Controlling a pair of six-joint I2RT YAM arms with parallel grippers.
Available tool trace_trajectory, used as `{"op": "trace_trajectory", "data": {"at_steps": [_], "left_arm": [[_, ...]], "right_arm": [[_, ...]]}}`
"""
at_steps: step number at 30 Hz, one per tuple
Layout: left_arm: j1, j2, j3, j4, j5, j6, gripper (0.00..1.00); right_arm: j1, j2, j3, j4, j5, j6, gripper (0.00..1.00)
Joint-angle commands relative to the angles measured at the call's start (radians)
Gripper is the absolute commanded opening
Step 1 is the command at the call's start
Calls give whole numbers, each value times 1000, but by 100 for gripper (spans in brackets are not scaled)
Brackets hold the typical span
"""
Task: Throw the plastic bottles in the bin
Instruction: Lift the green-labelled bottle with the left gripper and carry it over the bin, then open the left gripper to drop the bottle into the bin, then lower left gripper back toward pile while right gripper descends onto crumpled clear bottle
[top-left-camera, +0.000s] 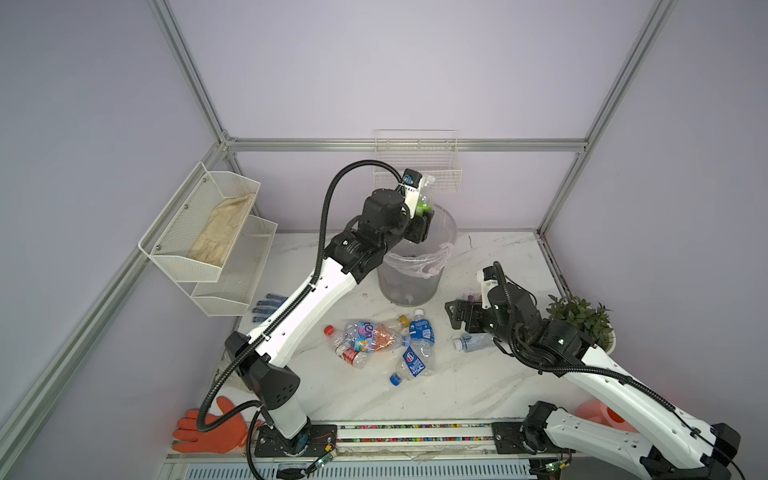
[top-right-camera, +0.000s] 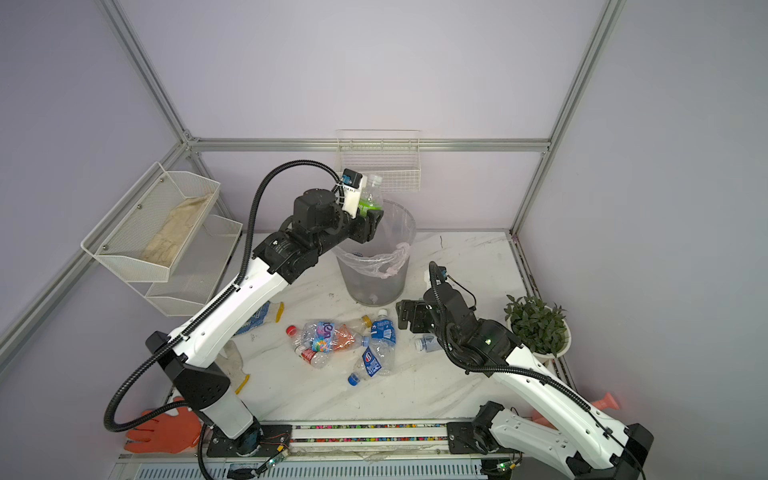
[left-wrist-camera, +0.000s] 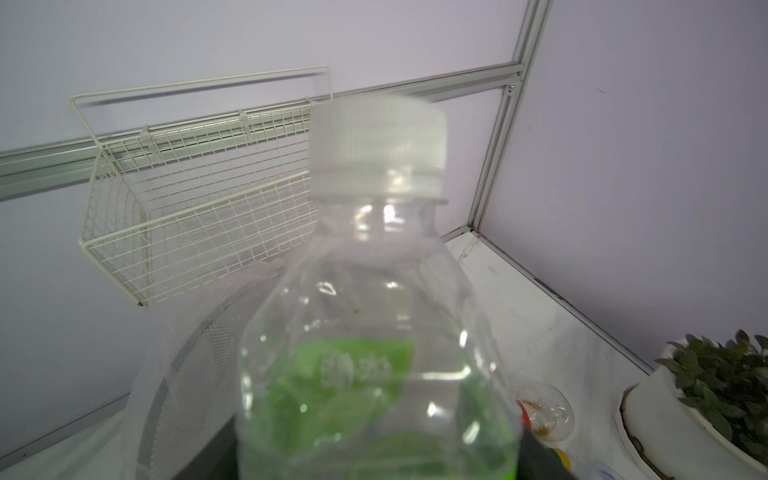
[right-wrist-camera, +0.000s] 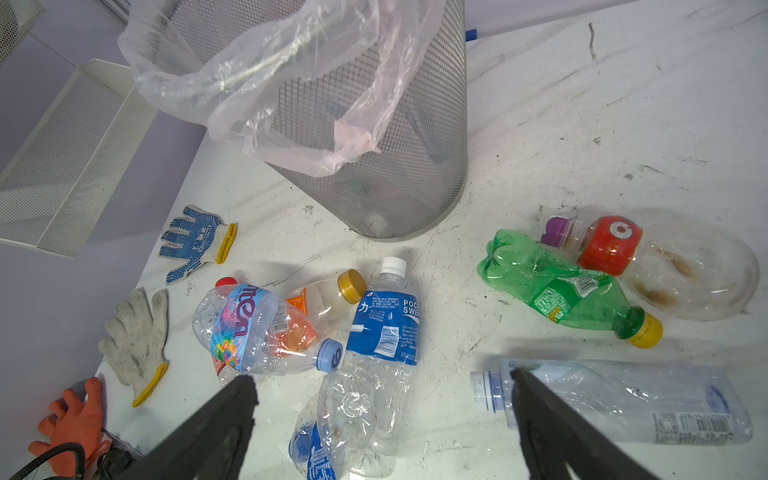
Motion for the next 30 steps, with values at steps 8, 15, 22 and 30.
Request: {"op": "trace_trajectory", "data": {"at_steps": [8,15,22,30], "left_arm": [[6,-99,42,-42,23,-64,100],[-23,-225,-88,-27,12,-57,100],[-68,-369,-235,1,-15,-50,100],[-112,-538,-452,102,18,-40,100]], "right_arm": [[2,-23,3,-23,13,8,97],[1,16,8,-3,-47,-1,97],[1,64,8,8,-120,-34,97],[2,89,-41,64,-206,2,97]]}}
